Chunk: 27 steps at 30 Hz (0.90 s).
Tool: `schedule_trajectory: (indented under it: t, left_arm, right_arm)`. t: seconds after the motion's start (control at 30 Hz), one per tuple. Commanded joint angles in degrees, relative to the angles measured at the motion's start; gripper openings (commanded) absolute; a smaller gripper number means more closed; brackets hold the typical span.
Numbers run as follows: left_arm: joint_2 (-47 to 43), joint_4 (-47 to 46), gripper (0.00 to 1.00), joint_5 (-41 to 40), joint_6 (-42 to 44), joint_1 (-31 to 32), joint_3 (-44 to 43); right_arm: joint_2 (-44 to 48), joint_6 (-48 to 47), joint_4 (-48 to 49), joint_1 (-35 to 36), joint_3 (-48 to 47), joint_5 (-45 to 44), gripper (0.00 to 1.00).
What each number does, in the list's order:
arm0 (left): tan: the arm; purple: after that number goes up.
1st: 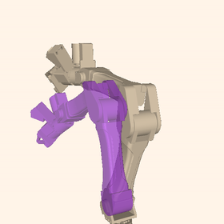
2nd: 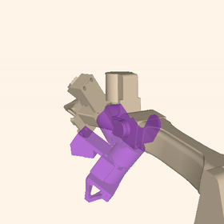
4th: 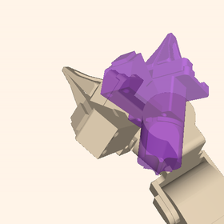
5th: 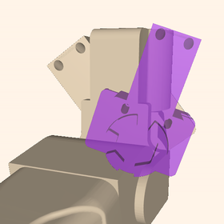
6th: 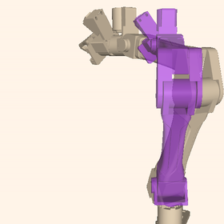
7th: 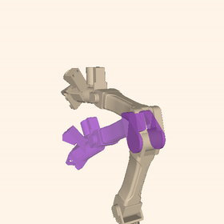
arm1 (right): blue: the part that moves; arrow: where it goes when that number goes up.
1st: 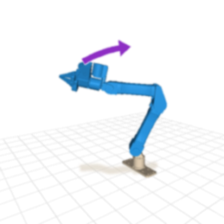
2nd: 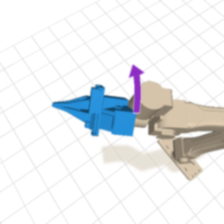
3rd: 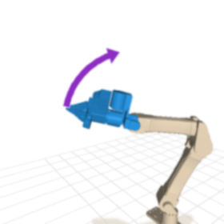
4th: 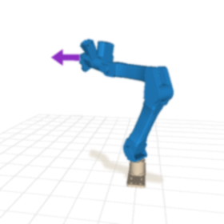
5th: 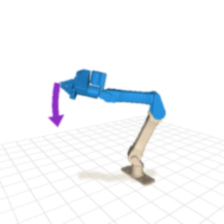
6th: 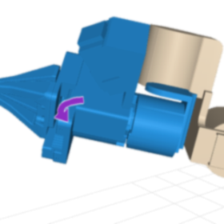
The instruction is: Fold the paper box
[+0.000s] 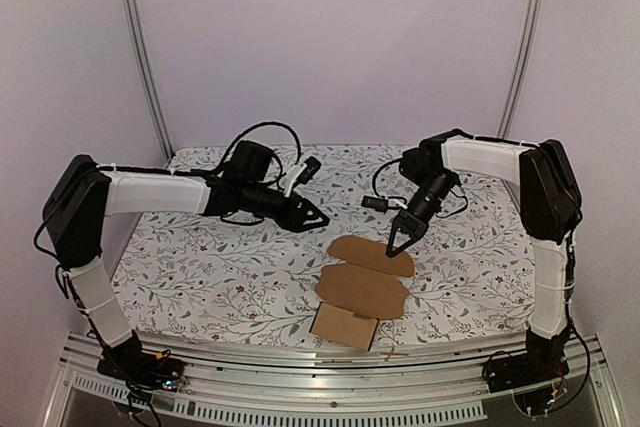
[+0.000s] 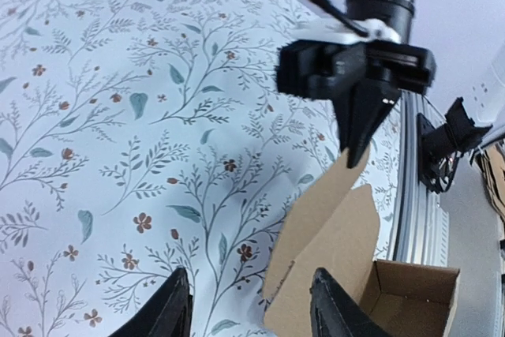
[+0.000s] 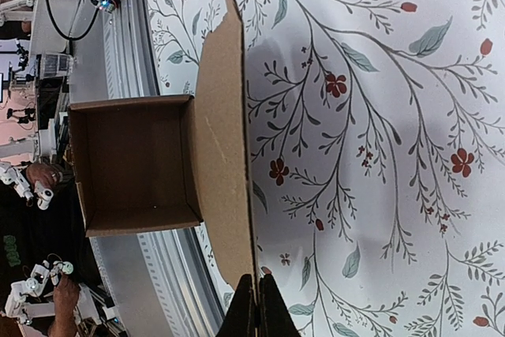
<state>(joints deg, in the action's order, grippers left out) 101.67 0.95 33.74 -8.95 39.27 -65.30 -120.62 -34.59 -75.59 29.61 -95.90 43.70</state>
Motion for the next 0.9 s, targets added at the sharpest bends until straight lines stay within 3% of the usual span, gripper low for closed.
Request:
schedule_trajectory:
  t: [0.0,0.47,0.87]
  left_arm:
    - [7.66,3.69,0.49,-2.57,-0.87,-0.12,-2.87]
    - [9.05,2.46,0.49,8.87,2.05,3.54,-4.72]
    - [12.74,-4.9,0.5,16.96,-0.27,5.36,-5.69]
  right_arm:
    - [0.73,-0.95,0.62,0.15,0.63,0.95,0.0]
    - [0.12,0.39,1.68,0.15,0.54,0.59,0.0]
    - [0.15,-2.55,-1.57,0.31,0.41,4.49,0.0]
